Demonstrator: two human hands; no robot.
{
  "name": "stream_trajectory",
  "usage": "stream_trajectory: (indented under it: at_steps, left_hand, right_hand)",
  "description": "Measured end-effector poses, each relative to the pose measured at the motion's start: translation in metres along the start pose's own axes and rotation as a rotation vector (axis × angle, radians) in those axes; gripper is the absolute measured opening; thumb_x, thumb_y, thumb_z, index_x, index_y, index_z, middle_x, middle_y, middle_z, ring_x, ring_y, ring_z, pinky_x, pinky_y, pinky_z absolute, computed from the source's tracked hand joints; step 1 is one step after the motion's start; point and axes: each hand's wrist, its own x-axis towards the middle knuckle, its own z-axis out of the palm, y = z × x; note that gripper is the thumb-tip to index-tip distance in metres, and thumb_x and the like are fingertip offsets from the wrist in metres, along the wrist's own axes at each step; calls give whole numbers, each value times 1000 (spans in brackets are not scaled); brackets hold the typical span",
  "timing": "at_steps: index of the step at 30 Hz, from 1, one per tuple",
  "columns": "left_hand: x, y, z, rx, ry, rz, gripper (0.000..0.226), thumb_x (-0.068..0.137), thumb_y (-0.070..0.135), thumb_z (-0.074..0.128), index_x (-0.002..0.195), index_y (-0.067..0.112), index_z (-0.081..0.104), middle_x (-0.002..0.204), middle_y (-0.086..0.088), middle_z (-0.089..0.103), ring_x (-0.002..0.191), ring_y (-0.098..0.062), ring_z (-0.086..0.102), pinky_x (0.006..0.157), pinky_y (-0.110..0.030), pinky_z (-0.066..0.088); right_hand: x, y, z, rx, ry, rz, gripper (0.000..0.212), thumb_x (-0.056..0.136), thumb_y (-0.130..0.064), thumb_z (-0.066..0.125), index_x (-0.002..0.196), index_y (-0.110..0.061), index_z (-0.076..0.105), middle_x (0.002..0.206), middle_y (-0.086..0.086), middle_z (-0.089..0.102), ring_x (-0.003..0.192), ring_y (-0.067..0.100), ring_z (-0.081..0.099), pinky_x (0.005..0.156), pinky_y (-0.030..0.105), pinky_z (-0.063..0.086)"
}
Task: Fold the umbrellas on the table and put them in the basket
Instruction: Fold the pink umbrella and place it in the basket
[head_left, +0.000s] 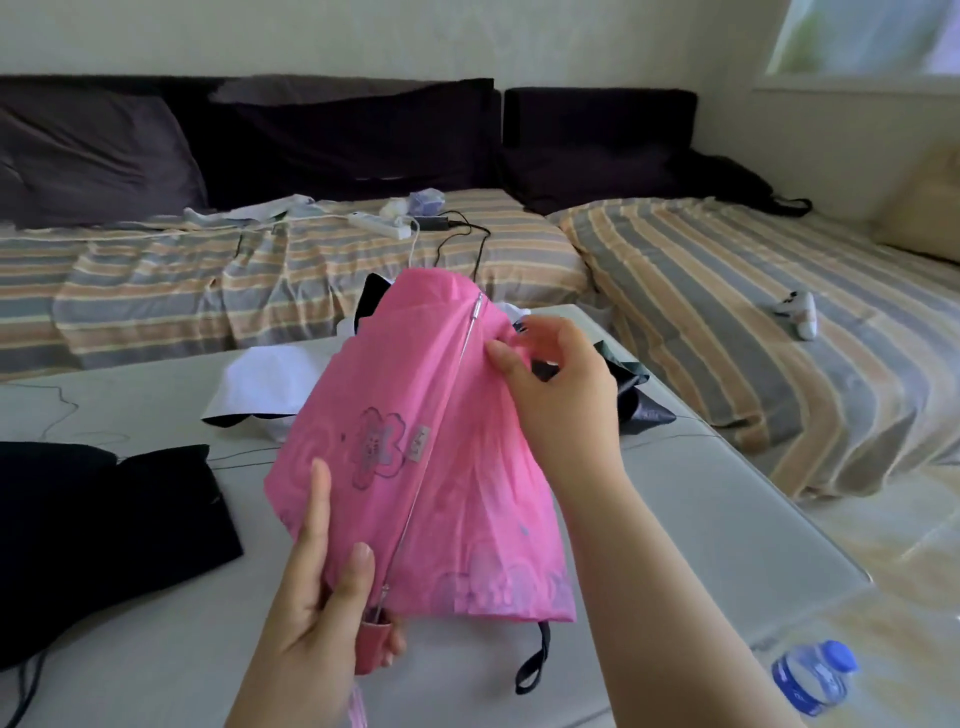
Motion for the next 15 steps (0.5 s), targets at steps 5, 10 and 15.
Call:
stream_trajectory:
  at_steps: [5, 10, 15]
  left_hand:
    - [16, 5, -16, -83, 93, -19, 52, 95, 17, 44, 122, 61, 36, 79, 55, 51, 66, 30, 49, 71, 5, 41]
    - [30, 9, -42, -157, 267, -53, 42, 94, 32, 46, 119, 65, 50, 116, -5, 68, 103, -28, 66, 86, -43, 55]
    - [30, 15, -47, -203, 337, -46, 44, 97, 23, 46, 118, 60, 55, 99, -3, 71, 55, -13, 58, 50, -26, 50]
  right_hand:
    - [-18, 8, -3, -137, 88, -4, 72, 81, -38, 71, 142, -25, 35, 124, -14, 38, 130, 12, 37, 110, 36, 30]
    - [-39, 21, 14, 54, -284, 393, 59, 82, -49, 63, 126, -10, 54, 101, 2, 68, 97, 20, 64, 84, 34, 47]
    - [-49, 4, 32, 479, -477, 650, 44, 78, -49, 59, 93, -8, 68, 77, 11, 72, 72, 20, 68, 70, 31, 49]
